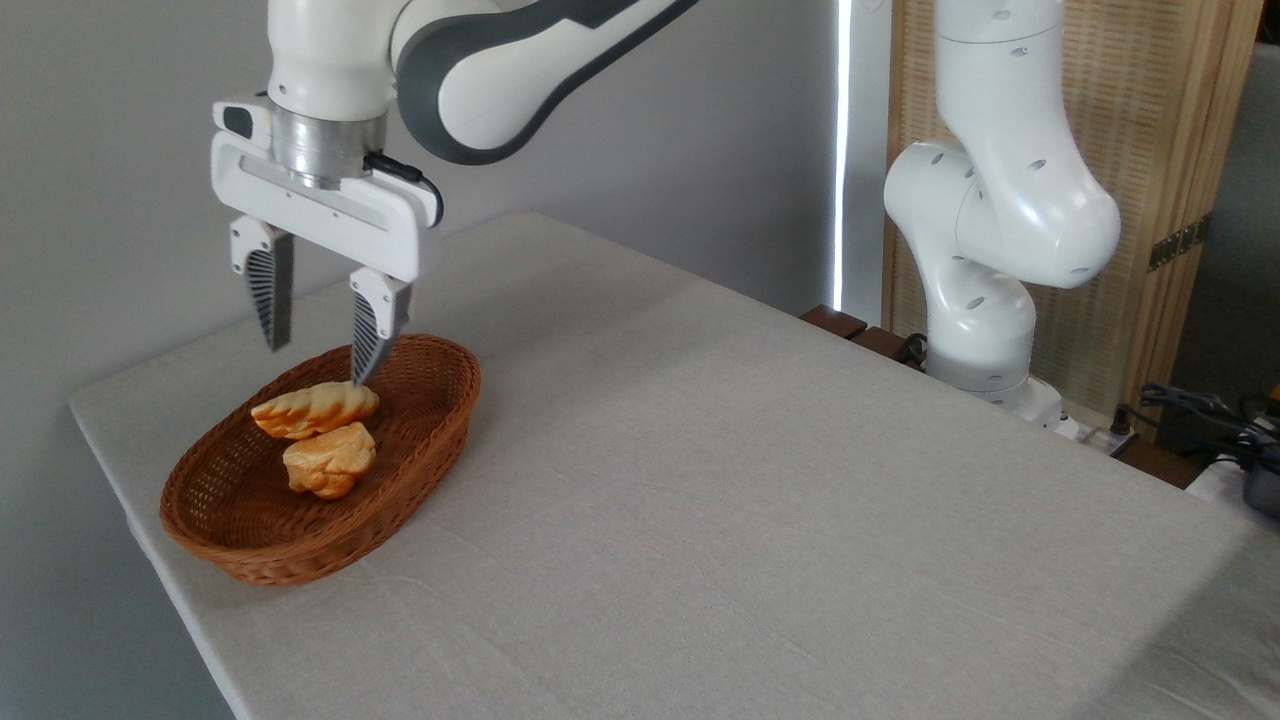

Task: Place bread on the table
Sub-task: 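Move the open gripper over the croissant in the basket and lower it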

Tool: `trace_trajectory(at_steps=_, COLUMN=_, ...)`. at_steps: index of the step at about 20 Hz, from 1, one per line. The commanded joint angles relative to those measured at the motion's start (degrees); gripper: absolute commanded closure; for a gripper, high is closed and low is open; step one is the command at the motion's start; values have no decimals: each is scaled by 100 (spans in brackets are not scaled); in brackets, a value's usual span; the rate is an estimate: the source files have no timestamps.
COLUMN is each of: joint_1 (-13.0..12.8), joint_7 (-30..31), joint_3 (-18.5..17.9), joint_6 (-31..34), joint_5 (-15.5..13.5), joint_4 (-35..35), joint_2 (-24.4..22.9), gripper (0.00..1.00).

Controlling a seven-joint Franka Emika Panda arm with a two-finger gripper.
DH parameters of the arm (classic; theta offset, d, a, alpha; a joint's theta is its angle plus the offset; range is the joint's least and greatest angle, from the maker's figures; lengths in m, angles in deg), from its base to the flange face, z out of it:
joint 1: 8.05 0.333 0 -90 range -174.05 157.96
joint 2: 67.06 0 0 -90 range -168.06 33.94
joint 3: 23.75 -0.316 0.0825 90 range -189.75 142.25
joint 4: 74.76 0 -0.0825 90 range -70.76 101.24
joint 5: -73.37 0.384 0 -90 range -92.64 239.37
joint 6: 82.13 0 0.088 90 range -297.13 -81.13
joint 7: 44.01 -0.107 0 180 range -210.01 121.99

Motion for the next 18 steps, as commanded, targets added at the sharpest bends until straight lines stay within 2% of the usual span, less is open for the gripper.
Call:
trace_trajectory(at_steps=1, joint_1=19, joint_7=676, joint_3=206, joint_6=-232, joint_5=-29, joint_4=-352, joint_2=369, gripper=0)
trace_trajectory(at_steps=4, joint_1=10, joint_7=992, joint_3=276, joint_6=-451, joint_5=-20, joint_4=-378, joint_2=492, gripper=0)
trace_trajectory(at_steps=8, joint_1=10, joint_7=993, joint_3=320, joint_6=-513, joint_5=32, joint_4=-378, joint_2=694, gripper=0)
trace_trajectory(at_steps=14, joint_1=10, joint_7=1011, joint_3=303, joint_6=-469, joint_5=1217, joint_4=-352, joint_2=914, gripper=0)
trace_trajectory(at_steps=18, joint_1=10, joint_7=993, joint_3=285, joint_6=-286, joint_5=1824, joint_4=-325, joint_2=985, gripper=0)
